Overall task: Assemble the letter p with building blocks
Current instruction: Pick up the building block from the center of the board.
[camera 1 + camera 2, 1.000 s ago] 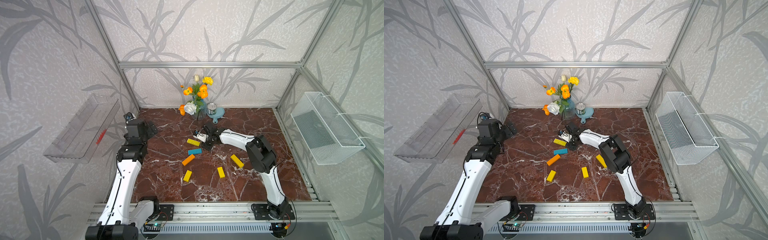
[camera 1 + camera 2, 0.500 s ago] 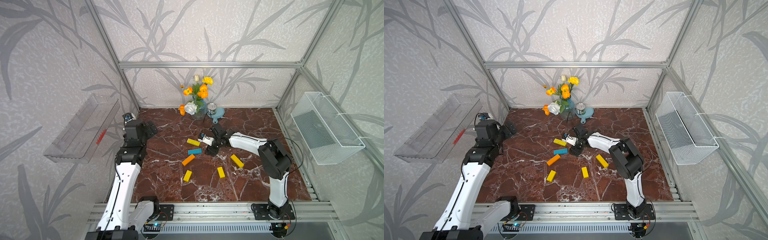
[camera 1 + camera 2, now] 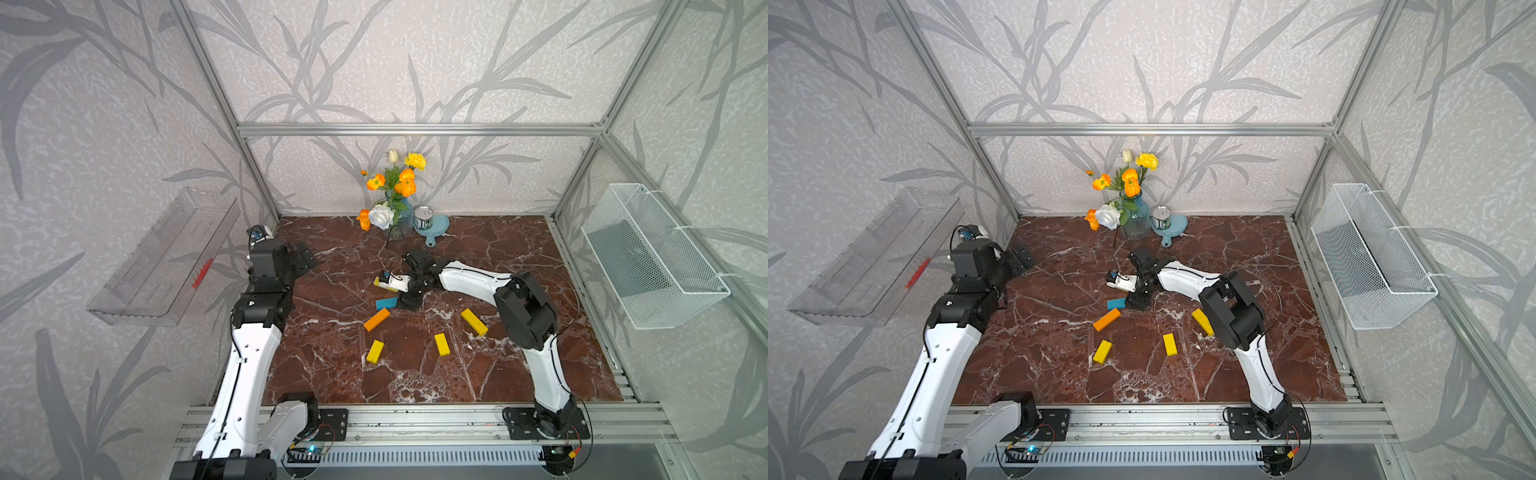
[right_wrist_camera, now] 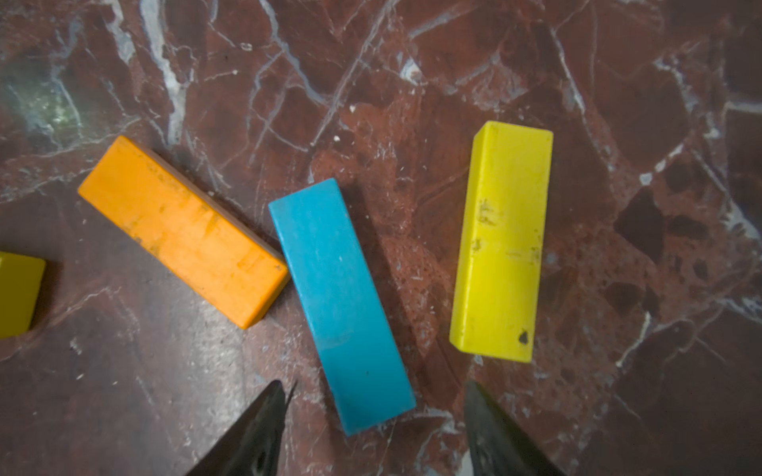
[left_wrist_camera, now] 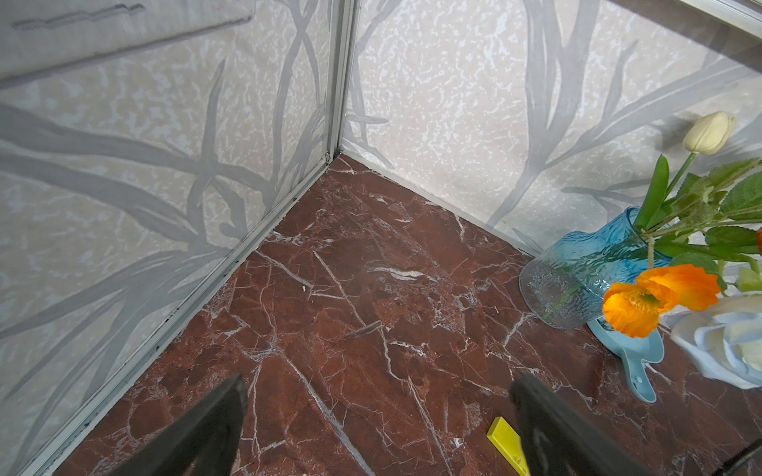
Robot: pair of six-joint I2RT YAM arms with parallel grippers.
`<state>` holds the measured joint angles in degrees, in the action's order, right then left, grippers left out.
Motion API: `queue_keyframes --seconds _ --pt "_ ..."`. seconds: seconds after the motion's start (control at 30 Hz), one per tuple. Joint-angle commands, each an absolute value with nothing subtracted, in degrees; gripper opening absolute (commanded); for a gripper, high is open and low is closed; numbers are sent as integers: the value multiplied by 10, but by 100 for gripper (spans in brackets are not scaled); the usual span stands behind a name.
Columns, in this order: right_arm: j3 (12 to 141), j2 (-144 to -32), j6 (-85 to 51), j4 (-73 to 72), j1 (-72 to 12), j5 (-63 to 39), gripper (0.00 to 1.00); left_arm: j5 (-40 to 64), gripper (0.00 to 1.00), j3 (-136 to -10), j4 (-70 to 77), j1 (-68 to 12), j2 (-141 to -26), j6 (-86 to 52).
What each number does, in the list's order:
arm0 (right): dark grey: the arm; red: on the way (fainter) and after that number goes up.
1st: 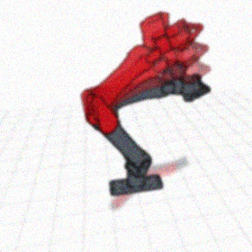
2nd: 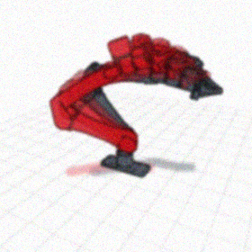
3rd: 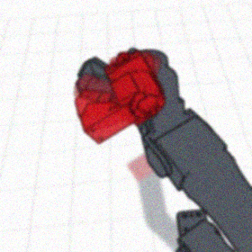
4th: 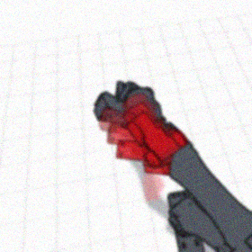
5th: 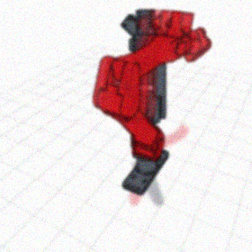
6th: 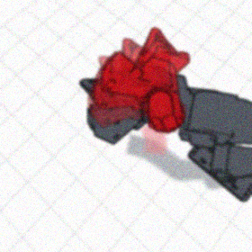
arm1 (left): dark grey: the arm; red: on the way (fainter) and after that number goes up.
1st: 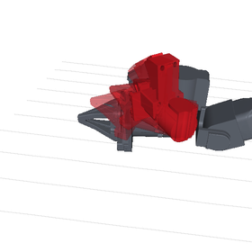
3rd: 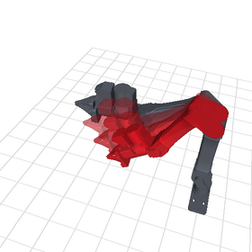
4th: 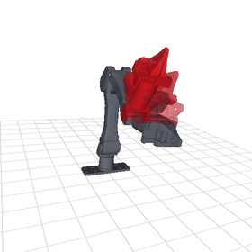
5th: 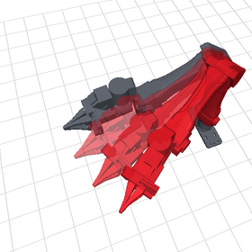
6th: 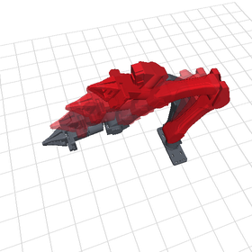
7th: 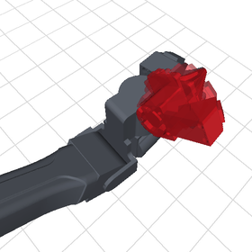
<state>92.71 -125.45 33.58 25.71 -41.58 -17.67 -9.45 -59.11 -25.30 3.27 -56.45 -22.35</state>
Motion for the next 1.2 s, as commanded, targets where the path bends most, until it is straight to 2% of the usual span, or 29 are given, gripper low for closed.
queue_keyframes --seconds 0.0,0.33,0.47,0.7,0.9,1.0,1.17 --pt "950 -1276 348 304 -423 -185 64 -99 100 -602 -257 36 -564 -210" --pt "957 -1295 347 310 -435 -192 62 -102 100 -601 -257 37 -562 -208" --pt "972 -1306 343 320 -436 -195 50 -102 100 -601 -260 37 -559 -207" --pt "953 -1291 359 324 -435 -166 40 -110 100 -601 -260 38 -552 -203" --pt "918 -1268 364 318 -426 -135 36 -108 100 -601 -261 39 -550 -205" --pt "899 -1247 359 311 -407 -158 35 -106 100 -601 -260 38 -549 -206" --pt "917 -1233 369 352 -383 -145 35 -104 100 -600 -261 39 -547 -205"
